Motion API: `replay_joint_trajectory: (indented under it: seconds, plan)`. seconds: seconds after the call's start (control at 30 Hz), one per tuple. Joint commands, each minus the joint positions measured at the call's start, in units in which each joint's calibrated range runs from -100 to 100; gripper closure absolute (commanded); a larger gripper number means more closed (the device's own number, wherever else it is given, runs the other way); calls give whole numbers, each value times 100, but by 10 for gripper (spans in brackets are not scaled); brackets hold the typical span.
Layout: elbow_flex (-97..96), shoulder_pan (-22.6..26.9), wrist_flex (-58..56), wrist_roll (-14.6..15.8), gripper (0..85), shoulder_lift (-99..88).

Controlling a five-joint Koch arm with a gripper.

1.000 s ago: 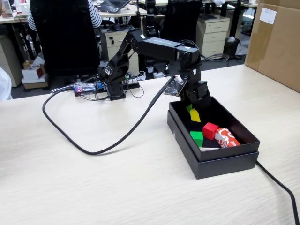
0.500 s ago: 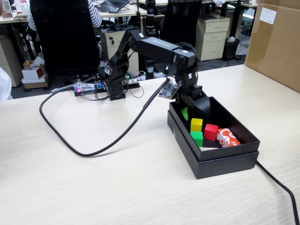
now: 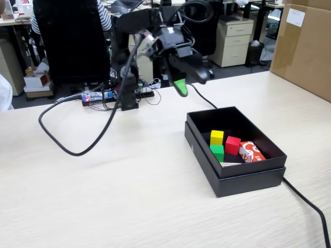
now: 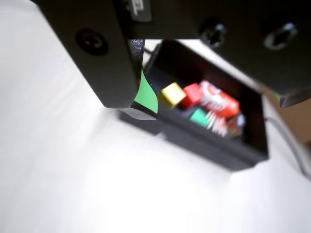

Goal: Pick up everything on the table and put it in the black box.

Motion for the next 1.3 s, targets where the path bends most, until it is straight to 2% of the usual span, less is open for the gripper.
replay_joint_trajectory:
  seconds: [0.0,0.57,0.7,1.0,1.03,1.27]
  plan:
    - [-932,-249,480,-78,359,-1540]
    - [-6172,-713,2657,-34,341,-5108]
    - [-6743,-869,2960,-29,335,-5246]
    - [-8248,-957,4480,-112,334,-5246]
    - [-8674,-952,4973,-171,334,-5246]
    - [-10016,-928,6182,-425,337,-5234]
